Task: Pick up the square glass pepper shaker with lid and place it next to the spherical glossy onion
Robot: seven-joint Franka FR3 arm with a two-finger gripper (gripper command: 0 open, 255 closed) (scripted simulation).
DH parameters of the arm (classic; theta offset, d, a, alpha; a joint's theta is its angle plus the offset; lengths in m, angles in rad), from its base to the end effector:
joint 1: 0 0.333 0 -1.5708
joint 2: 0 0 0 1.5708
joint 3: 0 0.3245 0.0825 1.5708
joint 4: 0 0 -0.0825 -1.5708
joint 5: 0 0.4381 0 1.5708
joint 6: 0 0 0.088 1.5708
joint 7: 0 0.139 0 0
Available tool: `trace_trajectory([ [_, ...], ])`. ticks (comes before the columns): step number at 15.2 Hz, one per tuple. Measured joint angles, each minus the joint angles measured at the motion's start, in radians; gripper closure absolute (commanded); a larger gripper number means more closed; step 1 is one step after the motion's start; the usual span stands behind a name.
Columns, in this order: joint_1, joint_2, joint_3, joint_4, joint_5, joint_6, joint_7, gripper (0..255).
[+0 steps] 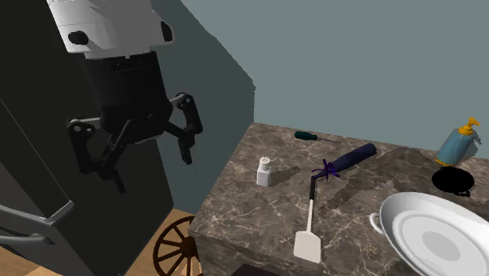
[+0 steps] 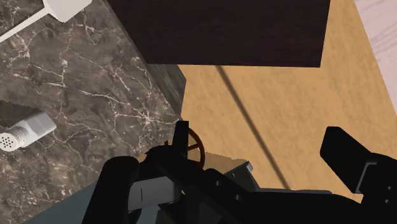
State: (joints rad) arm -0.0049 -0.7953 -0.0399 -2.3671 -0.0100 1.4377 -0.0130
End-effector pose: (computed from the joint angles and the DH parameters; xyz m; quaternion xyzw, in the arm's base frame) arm 0.3325 -0.0186 0.5514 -0.9977 0.0093 0.0670 0.0108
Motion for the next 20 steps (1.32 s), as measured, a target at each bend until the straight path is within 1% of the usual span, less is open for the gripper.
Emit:
trace_trajectory([
  [1, 0.0, 0.0, 0.0, 0.0, 0.0, 0.0, 0.0, 0],
  [3, -0.01, 0.015, -0.022, -0.012, -0.019, 0.027, -0.021, 0],
  [10, -0.063, 0.118, -0.146, -0.042, -0.112, 0.163, -0.131, 0],
  [14, -0.087, 0.216, -0.22, -0.037, -0.152, 0.262, -0.193, 0],
  [16, -0.099, 0.272, -0.259, -0.018, -0.168, 0.302, -0.228, 0],
  [20, -0.118, 0.376, -0.328, 0.019, -0.184, 0.376, -0.292, 0],
])
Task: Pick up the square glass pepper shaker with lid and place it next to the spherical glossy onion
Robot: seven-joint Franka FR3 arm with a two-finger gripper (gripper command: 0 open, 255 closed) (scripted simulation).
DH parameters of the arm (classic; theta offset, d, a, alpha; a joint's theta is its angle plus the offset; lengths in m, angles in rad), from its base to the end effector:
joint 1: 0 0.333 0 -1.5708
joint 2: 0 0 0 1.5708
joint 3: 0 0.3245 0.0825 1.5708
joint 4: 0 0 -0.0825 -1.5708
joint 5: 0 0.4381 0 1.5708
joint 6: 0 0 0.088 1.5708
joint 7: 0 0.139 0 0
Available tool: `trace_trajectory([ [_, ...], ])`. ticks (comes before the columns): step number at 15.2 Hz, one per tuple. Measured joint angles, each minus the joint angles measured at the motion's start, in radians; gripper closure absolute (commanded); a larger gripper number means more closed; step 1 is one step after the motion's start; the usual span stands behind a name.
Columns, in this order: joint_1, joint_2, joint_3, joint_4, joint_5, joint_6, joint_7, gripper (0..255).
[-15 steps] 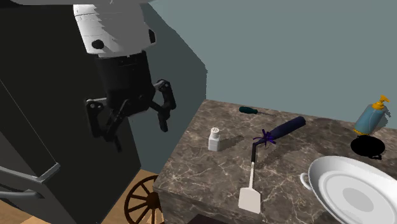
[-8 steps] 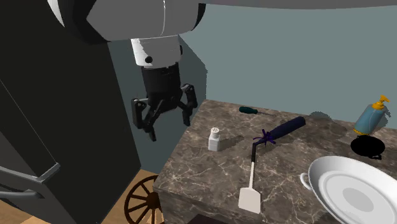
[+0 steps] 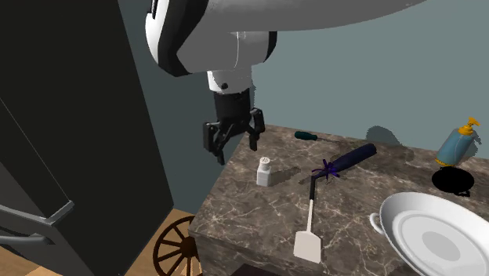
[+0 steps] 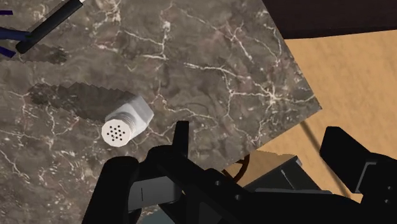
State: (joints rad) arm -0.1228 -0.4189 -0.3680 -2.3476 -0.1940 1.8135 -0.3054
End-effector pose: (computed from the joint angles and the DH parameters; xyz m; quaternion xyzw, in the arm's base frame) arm 0.3936 -0.2357 0.4249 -0.9966 0.0430 0.0696 0.0075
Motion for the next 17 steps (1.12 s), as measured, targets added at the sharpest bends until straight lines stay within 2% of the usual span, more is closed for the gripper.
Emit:
trace_trajectory([
  [4, -0.013, 0.129, -0.069, 0.052, 0.008, 0.081, -0.07, 0],
  [10, -0.038, 0.349, -0.157, 0.161, 0.075, 0.187, -0.196, 0],
  [12, -0.043, 0.387, -0.167, 0.182, 0.091, 0.202, -0.217, 0],
  [17, -0.049, 0.422, -0.173, 0.148, 0.106, 0.268, -0.232, 0],
])
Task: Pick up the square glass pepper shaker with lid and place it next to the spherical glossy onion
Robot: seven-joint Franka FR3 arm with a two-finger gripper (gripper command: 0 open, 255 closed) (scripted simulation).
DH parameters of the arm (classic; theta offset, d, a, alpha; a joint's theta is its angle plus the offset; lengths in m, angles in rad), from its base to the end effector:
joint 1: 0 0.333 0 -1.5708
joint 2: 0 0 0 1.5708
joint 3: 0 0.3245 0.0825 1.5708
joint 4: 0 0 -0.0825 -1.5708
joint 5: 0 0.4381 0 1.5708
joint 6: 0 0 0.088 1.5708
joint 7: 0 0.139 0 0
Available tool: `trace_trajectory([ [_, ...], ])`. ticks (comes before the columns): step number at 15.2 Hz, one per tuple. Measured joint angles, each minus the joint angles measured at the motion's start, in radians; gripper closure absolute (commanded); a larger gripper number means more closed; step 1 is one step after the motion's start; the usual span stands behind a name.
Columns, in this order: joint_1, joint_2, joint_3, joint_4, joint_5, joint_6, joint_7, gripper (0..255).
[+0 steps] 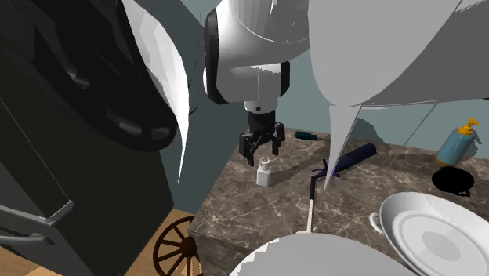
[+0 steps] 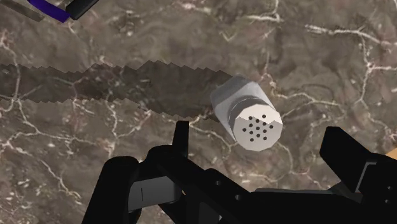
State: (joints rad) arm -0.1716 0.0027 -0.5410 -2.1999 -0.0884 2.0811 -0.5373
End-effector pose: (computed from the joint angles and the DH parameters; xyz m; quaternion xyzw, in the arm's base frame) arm 0.4164 -0.3690 0.3169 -0.9954 0.0635 0.0712 0.0047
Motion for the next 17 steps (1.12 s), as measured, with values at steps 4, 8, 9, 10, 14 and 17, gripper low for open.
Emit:
trace_trajectory([
  [4, -0.002, 0.012, -0.002, -0.022, 0.005, 0.033, -0.005, 0],
  [8, -0.002, 0.013, -0.002, -0.023, 0.006, 0.035, -0.005, 0],
  [9, -0.002, 0.013, -0.002, -0.023, 0.006, 0.035, -0.005, 255],
  [10, -0.002, 0.013, -0.002, -0.023, 0.006, 0.035, -0.005, 255],
  [14, -0.002, 0.013, -0.002, -0.022, 0.006, 0.035, -0.005, 255],
  [17, -0.002, 0.013, -0.002, -0.022, 0.006, 0.035, -0.005, 255],
])
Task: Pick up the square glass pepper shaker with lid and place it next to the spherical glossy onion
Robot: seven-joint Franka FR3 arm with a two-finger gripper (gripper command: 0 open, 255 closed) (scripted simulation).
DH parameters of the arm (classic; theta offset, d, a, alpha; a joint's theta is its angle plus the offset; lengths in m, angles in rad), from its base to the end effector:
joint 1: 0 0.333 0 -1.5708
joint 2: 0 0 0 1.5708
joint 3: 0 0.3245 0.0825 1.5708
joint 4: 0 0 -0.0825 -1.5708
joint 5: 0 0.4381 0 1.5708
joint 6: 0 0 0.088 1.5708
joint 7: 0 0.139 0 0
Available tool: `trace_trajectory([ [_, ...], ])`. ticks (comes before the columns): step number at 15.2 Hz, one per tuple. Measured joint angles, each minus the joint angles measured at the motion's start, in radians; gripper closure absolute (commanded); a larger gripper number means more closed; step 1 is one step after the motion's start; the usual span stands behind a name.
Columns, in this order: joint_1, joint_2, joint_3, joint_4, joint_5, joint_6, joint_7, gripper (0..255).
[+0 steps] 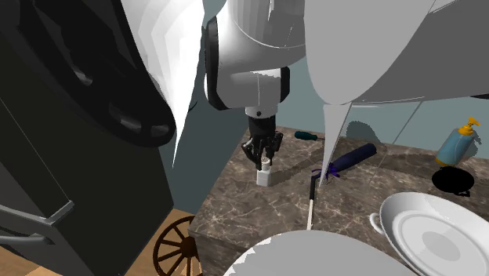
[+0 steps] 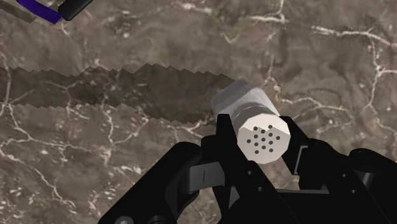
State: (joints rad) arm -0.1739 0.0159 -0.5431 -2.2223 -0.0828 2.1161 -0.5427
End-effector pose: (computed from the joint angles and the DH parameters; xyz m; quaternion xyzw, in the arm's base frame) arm 0.4131 -0.3684 0.3026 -0.9954 0.0636 0.0709 0.0045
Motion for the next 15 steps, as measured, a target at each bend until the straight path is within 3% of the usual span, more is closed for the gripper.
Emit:
trace_trajectory([
  [15, 0.005, -0.082, 0.008, 0.087, -0.037, -0.16, 0.021, 255],
])
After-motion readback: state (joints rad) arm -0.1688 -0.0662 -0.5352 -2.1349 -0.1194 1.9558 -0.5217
